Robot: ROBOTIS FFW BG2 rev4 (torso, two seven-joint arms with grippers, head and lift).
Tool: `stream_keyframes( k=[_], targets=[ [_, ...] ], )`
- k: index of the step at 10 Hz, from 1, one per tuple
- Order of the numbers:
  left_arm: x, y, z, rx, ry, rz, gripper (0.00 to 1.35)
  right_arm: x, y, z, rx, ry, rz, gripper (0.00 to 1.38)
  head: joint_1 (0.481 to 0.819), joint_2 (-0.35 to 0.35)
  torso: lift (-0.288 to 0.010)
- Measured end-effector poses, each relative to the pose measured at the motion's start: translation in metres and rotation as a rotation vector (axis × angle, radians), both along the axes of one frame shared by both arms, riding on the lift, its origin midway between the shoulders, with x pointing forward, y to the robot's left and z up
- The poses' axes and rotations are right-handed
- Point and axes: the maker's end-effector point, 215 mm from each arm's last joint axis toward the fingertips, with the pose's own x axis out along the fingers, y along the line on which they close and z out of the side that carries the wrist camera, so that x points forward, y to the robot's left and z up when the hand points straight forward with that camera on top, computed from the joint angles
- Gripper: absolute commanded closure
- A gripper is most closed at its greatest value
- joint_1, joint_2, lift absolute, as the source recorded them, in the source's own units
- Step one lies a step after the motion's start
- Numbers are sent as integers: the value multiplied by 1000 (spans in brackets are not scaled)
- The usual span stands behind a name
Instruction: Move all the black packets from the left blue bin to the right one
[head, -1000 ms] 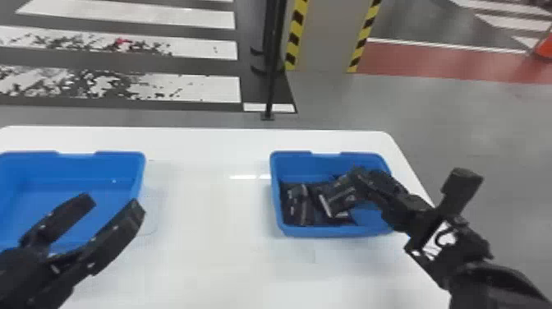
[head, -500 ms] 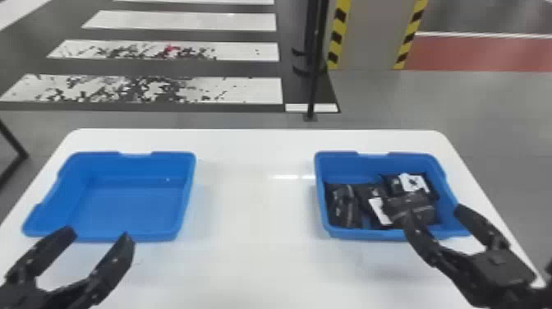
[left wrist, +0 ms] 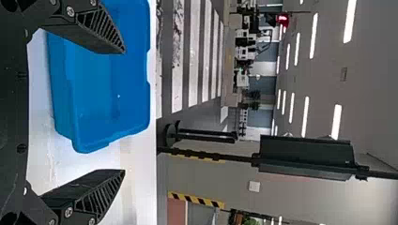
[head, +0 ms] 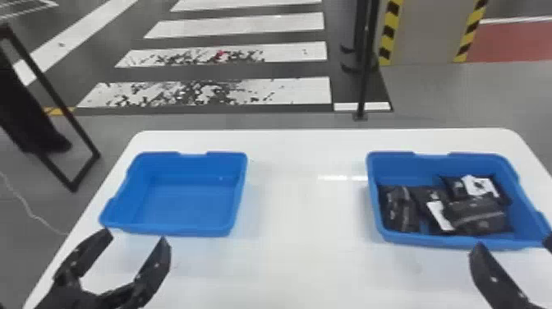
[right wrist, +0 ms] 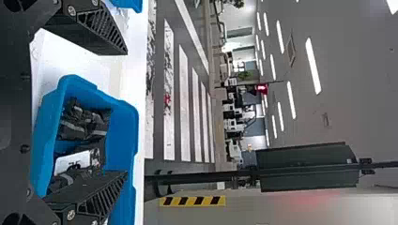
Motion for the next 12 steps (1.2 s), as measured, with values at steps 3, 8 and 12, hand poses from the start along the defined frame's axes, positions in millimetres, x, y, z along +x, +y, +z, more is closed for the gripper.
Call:
stream_keyframes(
  k=[3, 8, 12],
  targets=[
    [0, -2, 2, 0, -13, 5, 140, -4, 1, -4, 12, 8, -1, 121, 695, 166, -140],
    [3, -3, -1, -7, -7, 5, 136, -4, 2, -6, 12, 13, 0, 104, 695, 163, -140],
    [3, -3, -4, -17, 2, 6, 133, -5, 1, -10, 22, 21, 0, 102, 695, 162, -140]
  ],
)
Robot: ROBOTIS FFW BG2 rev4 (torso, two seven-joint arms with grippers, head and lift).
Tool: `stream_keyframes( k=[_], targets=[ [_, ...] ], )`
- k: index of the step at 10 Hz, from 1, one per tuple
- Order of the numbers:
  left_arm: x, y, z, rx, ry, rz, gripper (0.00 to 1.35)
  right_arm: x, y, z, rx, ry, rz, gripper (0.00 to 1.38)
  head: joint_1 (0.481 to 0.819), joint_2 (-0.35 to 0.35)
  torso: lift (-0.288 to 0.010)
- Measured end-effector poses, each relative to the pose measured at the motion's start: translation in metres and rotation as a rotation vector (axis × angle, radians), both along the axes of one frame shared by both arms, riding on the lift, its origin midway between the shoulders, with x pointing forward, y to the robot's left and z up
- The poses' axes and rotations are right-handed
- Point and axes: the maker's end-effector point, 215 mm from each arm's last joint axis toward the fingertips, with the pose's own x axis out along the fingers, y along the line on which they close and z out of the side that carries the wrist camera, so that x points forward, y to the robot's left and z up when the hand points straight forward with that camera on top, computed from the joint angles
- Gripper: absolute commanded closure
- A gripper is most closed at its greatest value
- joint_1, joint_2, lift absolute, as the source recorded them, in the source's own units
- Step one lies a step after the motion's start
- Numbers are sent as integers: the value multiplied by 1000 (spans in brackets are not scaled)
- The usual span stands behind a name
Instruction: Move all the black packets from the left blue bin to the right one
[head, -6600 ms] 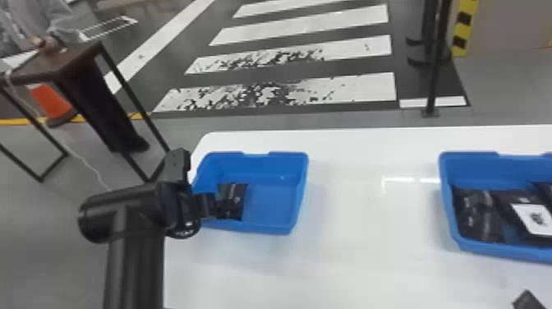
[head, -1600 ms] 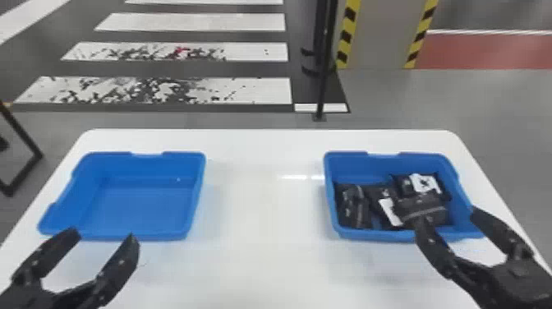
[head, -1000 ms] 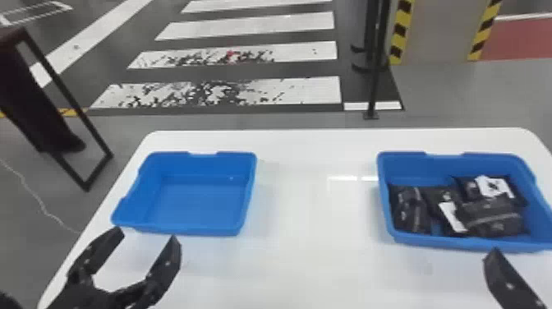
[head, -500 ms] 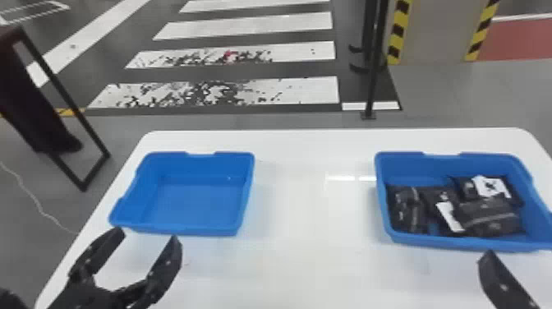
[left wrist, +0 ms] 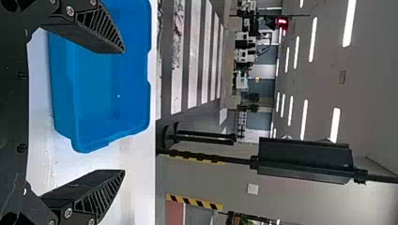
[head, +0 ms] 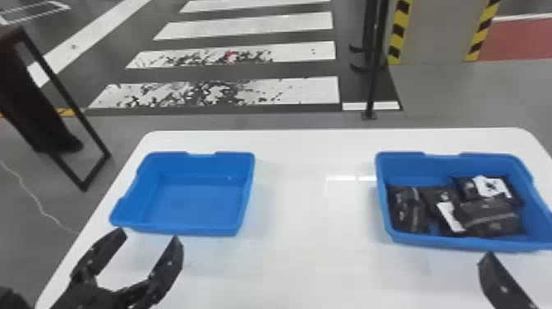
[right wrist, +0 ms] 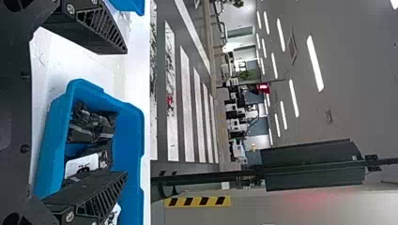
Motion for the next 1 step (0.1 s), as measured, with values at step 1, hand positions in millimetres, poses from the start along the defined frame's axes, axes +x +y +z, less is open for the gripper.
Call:
stream_keyframes(
  k=[1],
  targets=[
    [0, 0, 0, -2, 1, 0, 131, 0, 0, 0, 1, 1, 0, 104, 695, 162, -140]
  ],
)
